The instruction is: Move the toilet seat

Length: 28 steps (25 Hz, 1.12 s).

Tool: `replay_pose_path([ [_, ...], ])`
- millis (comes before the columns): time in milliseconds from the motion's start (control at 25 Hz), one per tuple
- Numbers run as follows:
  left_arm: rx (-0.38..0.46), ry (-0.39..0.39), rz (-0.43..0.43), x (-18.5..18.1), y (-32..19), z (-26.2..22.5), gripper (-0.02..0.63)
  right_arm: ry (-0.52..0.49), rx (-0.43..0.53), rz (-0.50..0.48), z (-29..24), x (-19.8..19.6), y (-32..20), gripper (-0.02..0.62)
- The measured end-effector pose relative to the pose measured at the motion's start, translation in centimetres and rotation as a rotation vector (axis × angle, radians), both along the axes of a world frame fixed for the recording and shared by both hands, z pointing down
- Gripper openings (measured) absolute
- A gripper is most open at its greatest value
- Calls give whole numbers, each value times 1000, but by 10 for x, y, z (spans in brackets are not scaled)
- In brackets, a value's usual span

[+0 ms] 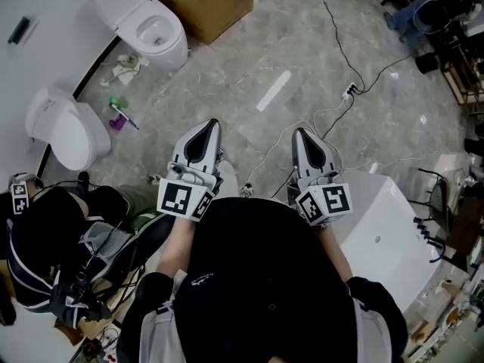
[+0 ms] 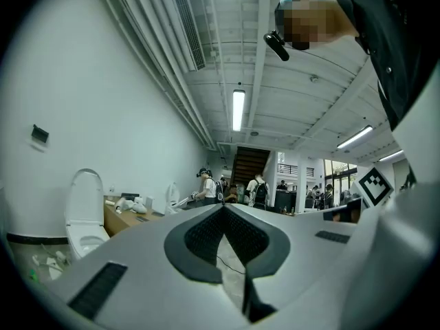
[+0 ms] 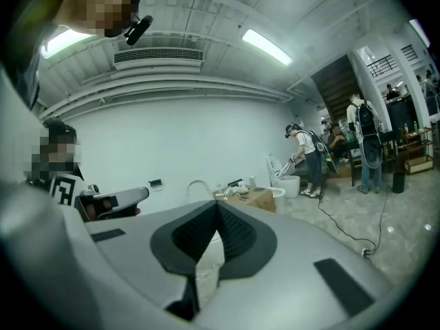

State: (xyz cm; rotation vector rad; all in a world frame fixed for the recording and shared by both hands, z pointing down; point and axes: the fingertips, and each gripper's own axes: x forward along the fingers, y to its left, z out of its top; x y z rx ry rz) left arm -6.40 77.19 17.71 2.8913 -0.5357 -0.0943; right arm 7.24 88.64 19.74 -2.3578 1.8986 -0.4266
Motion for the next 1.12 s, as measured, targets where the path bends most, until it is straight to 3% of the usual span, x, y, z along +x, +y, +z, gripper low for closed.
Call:
replay_pose_path([
  [600,12,19,69,43,-159,-10,8,19,-12,68,-9,34,-151,12],
  [1120,8,38,11,23,-231,-9,8,40,-16,-22,-10,13,-237,14],
])
